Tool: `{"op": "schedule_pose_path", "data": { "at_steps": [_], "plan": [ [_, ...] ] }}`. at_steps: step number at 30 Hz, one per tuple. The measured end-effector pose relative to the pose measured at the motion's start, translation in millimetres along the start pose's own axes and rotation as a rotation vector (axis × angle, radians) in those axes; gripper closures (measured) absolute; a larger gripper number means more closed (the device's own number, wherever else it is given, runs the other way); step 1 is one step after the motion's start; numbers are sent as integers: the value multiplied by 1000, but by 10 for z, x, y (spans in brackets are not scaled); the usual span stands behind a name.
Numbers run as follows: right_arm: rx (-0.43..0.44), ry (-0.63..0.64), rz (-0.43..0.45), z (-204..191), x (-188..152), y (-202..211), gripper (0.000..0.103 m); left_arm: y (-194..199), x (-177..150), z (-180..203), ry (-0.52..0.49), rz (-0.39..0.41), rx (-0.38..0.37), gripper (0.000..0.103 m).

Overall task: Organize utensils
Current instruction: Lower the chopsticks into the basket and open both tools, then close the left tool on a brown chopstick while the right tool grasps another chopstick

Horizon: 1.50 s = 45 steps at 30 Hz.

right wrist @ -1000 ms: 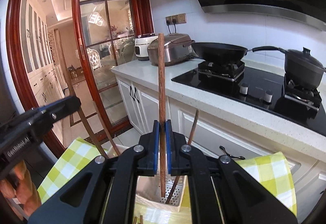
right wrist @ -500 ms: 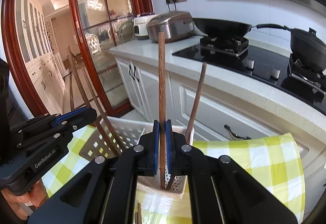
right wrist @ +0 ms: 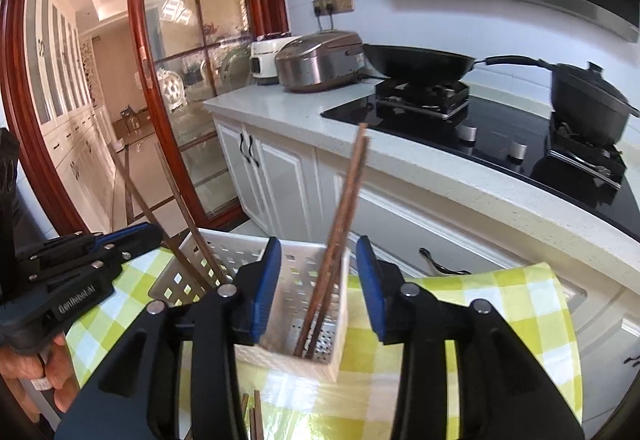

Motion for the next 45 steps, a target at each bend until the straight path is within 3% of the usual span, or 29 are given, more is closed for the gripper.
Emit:
{"op": "schedule_pose_path", "data": {
  "at_steps": [1, 2, 10, 14, 19, 24, 29, 35, 39, 41, 43, 45],
  "plan": [
    [1, -13, 2, 25, -56, 63, 55, 28, 1, -10, -1, 2, 0, 78],
    [2, -24, 2, 46, -99, 106, 55, 55, 3, -21, -2, 5, 3, 76],
    [-42, -60, -4, 168, -857, 638, 51, 474, -149, -260, 90, 38, -5, 76],
    [-47, -37, -59, 114, -1351, 761, 48, 634, -633, -315, 101, 3, -37, 76],
    [-1, -5, -166, -90, -1857, 660, 47, 524, -1452, -248, 22, -121, -46, 76],
    [33, 35, -211, -319, -2010, 533, 47, 428, -1871, -80, -70, -181, -46, 77],
    [29, 52, -228, -365, -2024, 493, 47, 256, -2013, 59, -121, -237, -52, 77],
    [1, 66, -249, -300, -2043, 462, 47, 56, -2221, 119, -159, -301, 9, 79],
    [4, 79, -270, -319, -2086, 422, 47, 41, -2251, 138, -189, -297, 39, 79],
    [8, 88, -283, -346, -2117, 390, 47, 51, -2262, 159, -201, -293, 44, 83],
    [18, 100, -306, -389, -2160, 326, 47, 66, -2257, 189, -210, -288, 37, 94],
    [18, 107, -327, -408, -2199, 257, 47, 75, -2257, 200, -207, -288, 31, 97]
  ]
}}
Point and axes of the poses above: each gripper's, at about its wrist camera, not at the fingertips, and y roughly against the way its jaws point, z to its right, x to its top, the point moved 9 cm from there along -y, roughly the way its jaws point, and after that the axes turned 14 degrees about x, right-handed, at the moved point
